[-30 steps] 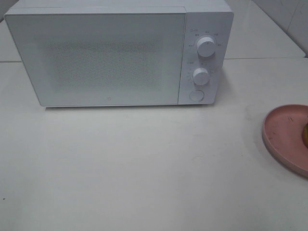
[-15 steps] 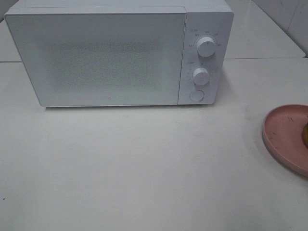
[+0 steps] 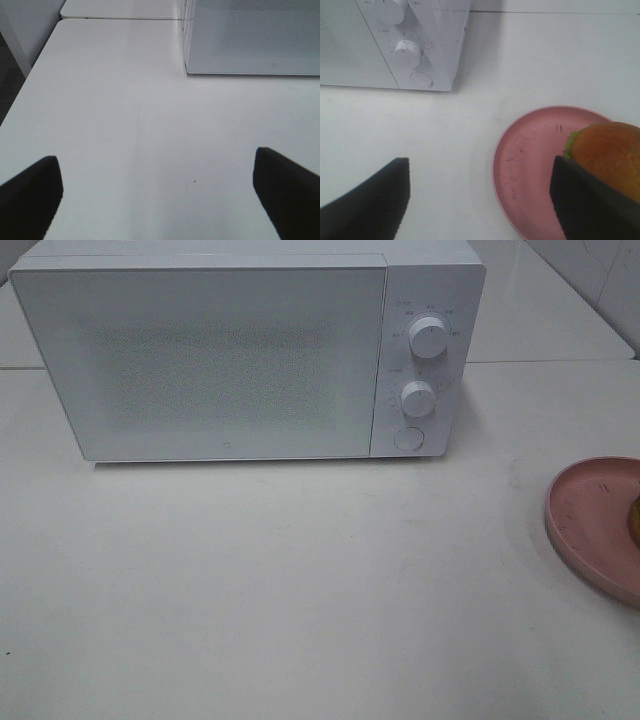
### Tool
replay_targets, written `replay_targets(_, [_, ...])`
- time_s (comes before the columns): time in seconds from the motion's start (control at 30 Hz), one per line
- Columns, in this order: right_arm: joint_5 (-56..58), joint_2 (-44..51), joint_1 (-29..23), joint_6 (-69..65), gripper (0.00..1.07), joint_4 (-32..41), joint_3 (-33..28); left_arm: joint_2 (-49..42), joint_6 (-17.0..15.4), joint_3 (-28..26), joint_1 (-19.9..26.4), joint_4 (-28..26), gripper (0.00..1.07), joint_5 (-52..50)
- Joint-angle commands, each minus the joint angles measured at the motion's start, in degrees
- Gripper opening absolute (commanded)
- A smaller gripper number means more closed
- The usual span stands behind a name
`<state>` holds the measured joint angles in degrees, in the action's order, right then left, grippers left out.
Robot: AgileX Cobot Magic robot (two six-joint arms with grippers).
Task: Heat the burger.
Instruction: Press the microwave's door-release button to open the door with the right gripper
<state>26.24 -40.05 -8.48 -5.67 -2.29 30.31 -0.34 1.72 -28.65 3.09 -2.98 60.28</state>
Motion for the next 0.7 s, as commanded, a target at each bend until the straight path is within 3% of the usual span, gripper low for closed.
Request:
replay_targets(0.03, [-4.35,-1.83,0.46,0.06,0.75,0.00,0.46,-1.20,-0.23,0.17,-0.23,0.00,0.98,-0.80])
replay_targets(0.7, [-28.65,-17.70,0.46,0.00,0.75,-0.17,0.06,-1.20,-0.23,0.17,-0.23,0.00,0.98,-0.80])
